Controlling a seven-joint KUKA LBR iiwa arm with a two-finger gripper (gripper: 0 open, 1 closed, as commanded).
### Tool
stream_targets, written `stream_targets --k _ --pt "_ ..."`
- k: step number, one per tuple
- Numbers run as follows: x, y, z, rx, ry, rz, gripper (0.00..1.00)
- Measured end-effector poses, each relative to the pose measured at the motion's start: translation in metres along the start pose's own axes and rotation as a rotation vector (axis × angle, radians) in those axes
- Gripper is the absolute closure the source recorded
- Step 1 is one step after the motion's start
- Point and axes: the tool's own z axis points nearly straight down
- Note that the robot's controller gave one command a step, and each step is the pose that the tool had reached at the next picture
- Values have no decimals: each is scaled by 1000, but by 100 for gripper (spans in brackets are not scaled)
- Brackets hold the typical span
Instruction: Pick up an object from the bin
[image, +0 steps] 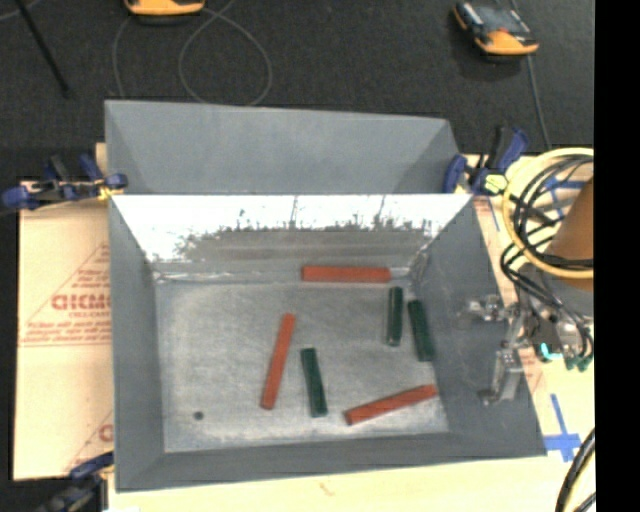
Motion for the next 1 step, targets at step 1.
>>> stream_targets --k 1 --pt "-12 -4 21 1 -5 -191 0"
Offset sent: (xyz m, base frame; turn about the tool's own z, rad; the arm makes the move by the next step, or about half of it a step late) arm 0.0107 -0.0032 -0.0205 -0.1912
